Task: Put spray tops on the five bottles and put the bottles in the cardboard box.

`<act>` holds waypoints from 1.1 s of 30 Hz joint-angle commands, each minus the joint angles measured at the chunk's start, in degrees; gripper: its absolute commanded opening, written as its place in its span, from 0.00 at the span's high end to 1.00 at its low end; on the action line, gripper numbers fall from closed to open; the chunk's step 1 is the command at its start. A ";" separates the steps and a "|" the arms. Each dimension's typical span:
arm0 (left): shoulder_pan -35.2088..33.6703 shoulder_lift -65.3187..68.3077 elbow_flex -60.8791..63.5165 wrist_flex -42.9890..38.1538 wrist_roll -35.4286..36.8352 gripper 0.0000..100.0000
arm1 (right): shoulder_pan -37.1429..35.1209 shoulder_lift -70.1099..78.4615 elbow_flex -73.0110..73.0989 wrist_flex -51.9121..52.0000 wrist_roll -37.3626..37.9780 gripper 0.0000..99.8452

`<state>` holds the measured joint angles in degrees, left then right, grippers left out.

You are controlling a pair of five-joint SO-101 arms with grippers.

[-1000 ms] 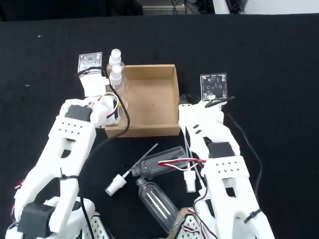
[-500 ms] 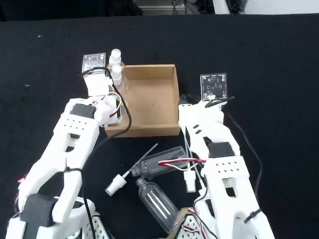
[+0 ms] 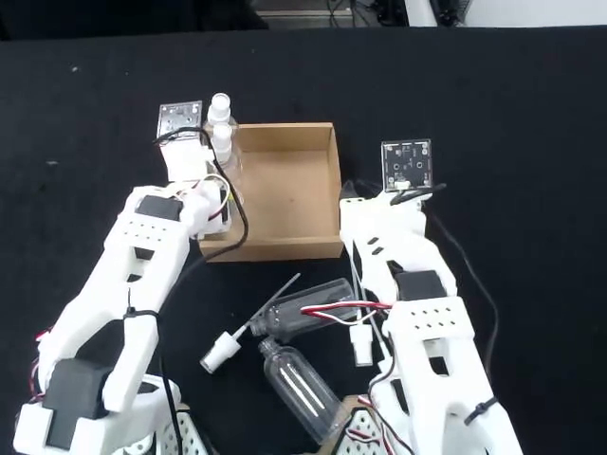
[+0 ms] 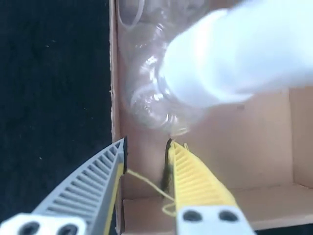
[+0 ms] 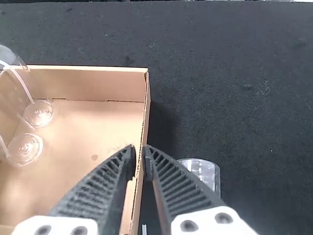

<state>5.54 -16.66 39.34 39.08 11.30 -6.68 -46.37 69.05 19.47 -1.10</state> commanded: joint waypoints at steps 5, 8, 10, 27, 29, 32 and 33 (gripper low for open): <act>-0.75 1.49 -3.12 -3.60 -0.44 0.94 | -0.97 0.04 -0.40 -1.93 0.53 0.99; -0.75 2.64 -3.21 -3.96 -0.44 0.94 | -1.05 0.04 -0.40 -1.93 0.53 0.99; -0.75 2.90 -3.21 -3.96 -0.44 0.94 | -1.05 0.04 -0.40 -1.93 0.53 0.99; -1.98 2.73 -3.82 -6.33 -0.44 0.94 | -1.05 0.04 -0.40 -1.93 0.53 0.99; -1.98 2.73 -3.82 -6.33 -0.44 0.94 | -1.05 0.04 -0.40 -1.93 0.53 0.99; -1.89 2.73 -3.65 -6.07 -0.44 0.94 | -1.05 0.04 -0.40 -1.93 0.53 0.99; -1.71 2.64 -3.65 -5.98 -0.44 0.94 | -1.05 0.04 -0.40 -1.93 0.53 0.99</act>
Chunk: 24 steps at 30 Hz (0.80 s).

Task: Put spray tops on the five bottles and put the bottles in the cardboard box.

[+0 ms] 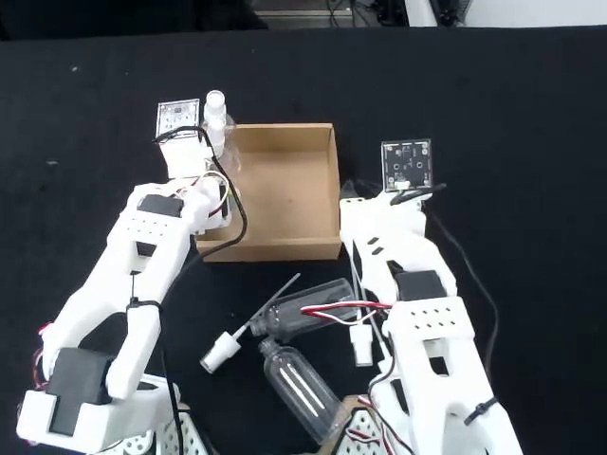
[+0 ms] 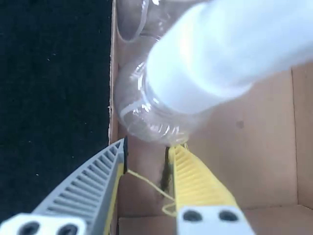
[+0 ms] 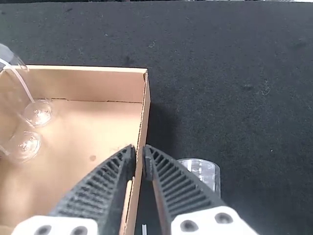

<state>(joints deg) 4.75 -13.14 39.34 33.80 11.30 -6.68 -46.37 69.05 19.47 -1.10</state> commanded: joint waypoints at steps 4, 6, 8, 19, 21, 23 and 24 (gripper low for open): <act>-0.66 -0.97 -4.44 0.97 -0.35 0.94 | -1.05 0.04 -0.40 -1.93 0.53 0.99; -0.66 -0.97 -5.93 4.04 -0.26 0.94 | -1.05 0.04 -0.40 -1.93 0.53 0.99; -0.66 -1.05 -8.04 7.38 -0.09 0.94 | -1.05 0.04 -0.40 -1.93 0.53 0.99; -1.27 -14.33 -12.88 26.64 -7.03 0.94 | -1.23 0.22 -0.40 -1.93 0.53 0.99; -2.07 -17.14 -10.95 29.36 -9.41 0.94 | -1.23 0.22 -0.40 -1.93 0.53 0.99; -2.77 -20.31 -8.84 32.18 -11.78 0.94 | -1.14 0.22 -0.40 -1.93 0.53 0.99; -2.86 -21.89 -7.69 33.41 -13.10 0.94 | -1.05 0.22 -0.40 -1.93 0.53 0.99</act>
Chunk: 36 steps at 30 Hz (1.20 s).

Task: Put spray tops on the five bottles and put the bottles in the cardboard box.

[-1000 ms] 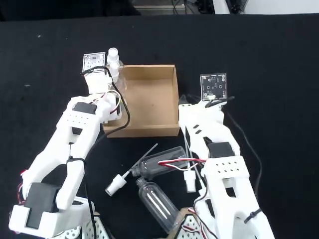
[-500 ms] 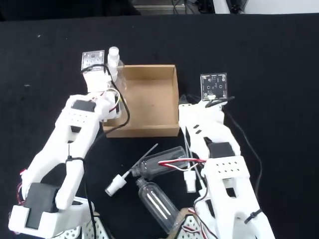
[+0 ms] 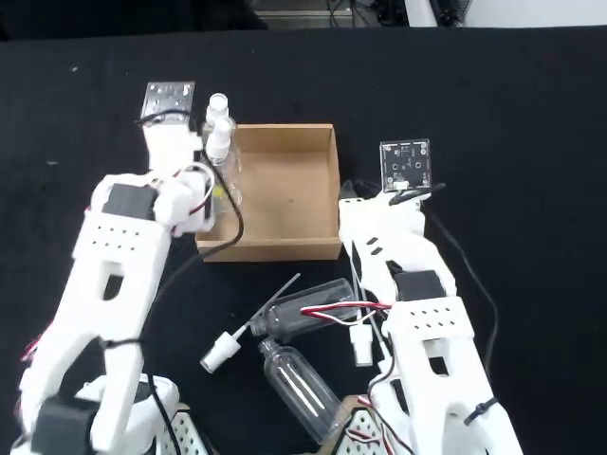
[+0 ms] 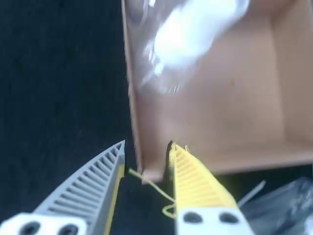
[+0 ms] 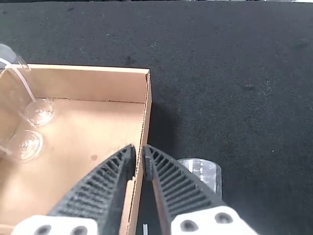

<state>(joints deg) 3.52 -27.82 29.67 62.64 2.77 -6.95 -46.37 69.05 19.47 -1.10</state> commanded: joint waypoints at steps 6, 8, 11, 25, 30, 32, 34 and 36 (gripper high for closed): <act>-7.96 -16.53 9.36 8.09 -9.85 0.94 | -0.35 -0.13 -1.10 -1.49 0.62 0.99; -10.59 -19.78 11.38 7.47 -9.67 0.94 | -0.35 -0.13 -2.24 0.44 0.62 0.99; -13.85 -23.03 13.67 7.38 -9.67 0.94 | 0.00 -0.13 -8.13 8.88 0.97 0.99; -19.91 -24.26 23.25 -1.58 -2.99 0.94 | -11.16 -0.13 -35.12 63.21 26.73 0.87; -27.82 -24.18 23.25 -3.96 2.29 0.94 | -22.24 -0.13 -32.66 69.63 28.31 0.87; -31.60 -24.18 23.25 -4.84 5.10 0.94 | -27.34 -0.13 -29.85 70.07 27.08 0.87; -34.86 -24.18 23.25 -5.71 7.56 0.94 | -32.35 0.04 -26.15 69.89 23.56 0.87; -36.88 -24.18 23.25 -5.98 9.49 0.94 | -37.01 0.22 -22.64 68.92 20.92 0.87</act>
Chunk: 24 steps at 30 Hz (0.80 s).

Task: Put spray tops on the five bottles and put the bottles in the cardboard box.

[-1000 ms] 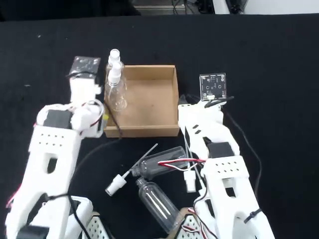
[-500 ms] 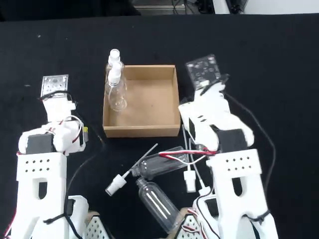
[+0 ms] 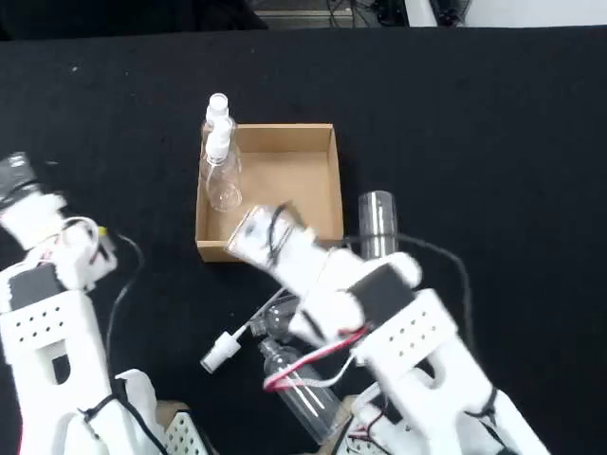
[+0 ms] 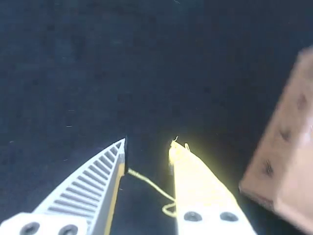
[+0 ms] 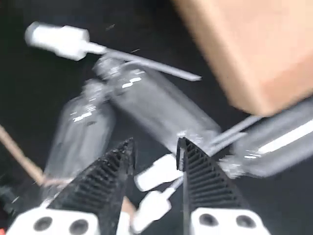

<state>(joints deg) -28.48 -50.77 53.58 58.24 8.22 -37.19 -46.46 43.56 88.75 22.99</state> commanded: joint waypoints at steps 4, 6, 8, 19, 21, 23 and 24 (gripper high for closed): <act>-7.52 -1.23 -0.75 -2.46 6.59 0.94 | -10.55 0.22 3.91 -1.67 -7.03 0.87; -9.80 -1.23 -0.66 -3.60 8.09 0.94 | -12.57 0.40 4.26 -1.76 -10.29 0.87; -13.49 -1.23 -0.66 -4.04 10.11 0.94 | -14.59 0.40 4.26 -1.93 -13.10 0.87; -22.46 -1.67 3.38 -12.92 16.53 0.94 | -27.52 0.48 10.15 -9.76 -20.13 0.85; -22.46 -1.76 3.47 -12.84 16.88 0.94 | -27.69 0.48 12.35 -11.60 -21.80 0.79; -22.46 -1.76 3.47 -12.84 16.88 0.94 | -27.69 0.48 13.58 -12.13 -24.53 0.74; -22.46 -1.76 3.47 -12.84 16.88 0.94 | -27.87 0.40 13.76 -11.87 -25.49 0.73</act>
<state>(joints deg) -50.29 -50.95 57.71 46.64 24.48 -63.91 -46.20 57.27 78.37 0.13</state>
